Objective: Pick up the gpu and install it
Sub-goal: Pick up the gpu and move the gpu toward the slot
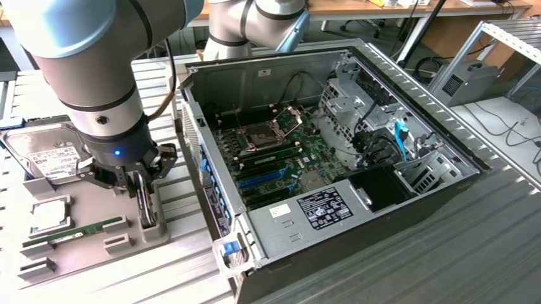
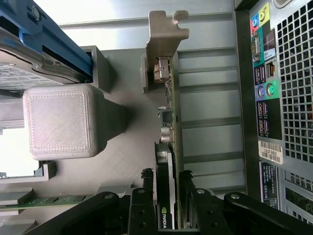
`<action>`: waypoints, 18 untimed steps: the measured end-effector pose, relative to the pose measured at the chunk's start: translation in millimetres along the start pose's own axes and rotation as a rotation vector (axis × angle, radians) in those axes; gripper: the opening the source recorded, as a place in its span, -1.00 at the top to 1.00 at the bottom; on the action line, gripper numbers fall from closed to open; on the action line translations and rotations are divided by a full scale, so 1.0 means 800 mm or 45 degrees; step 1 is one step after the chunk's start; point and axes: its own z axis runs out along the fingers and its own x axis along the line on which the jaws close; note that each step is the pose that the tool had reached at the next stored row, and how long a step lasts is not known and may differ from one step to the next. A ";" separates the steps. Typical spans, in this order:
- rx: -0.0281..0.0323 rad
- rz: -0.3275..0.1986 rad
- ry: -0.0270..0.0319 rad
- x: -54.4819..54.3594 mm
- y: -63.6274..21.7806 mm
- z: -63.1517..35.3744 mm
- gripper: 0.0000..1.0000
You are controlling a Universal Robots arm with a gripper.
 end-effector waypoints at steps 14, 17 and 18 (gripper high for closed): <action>0.0000 0.000 0.0000 0.000 0.000 0.000 0.46; 0.0000 0.000 0.0000 0.000 0.000 0.000 0.46; 0.0001 0.000 0.0000 0.000 0.000 0.000 0.46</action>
